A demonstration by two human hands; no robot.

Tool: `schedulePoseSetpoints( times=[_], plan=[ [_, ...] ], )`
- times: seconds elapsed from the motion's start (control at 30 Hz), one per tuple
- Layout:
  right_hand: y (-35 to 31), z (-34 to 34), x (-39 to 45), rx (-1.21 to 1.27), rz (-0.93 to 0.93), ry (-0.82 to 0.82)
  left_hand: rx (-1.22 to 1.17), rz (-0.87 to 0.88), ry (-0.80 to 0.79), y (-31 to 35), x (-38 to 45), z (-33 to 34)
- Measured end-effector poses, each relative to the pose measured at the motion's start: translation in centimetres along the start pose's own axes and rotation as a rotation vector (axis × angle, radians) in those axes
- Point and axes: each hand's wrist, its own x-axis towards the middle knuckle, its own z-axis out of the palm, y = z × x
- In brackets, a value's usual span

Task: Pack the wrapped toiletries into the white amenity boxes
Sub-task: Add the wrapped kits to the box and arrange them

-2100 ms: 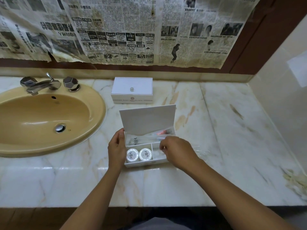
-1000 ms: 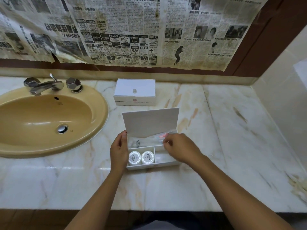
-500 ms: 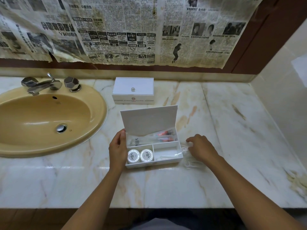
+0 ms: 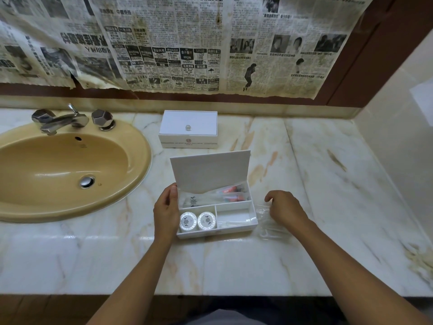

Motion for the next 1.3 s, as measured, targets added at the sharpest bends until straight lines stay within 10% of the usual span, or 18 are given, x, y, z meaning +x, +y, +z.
schedulePoseSetpoints(
  times=[0.6,0.87,1.3],
  plan=[
    [-5.4,-3.3,-3.2,0.105,-0.329,0.221,-0.004,-0.004,-0.006,-0.2,0.1,-0.1],
    [-8.8,0.7,-4.9,-0.351,-0.428,0.004,0.000,-0.007,0.000,-0.4,0.2,0.0],
    [-9.1,1.7,-4.2,-0.320,-0.362,-0.083,-0.008,-0.015,-0.004,-0.5,0.2,-0.1]
  ],
)
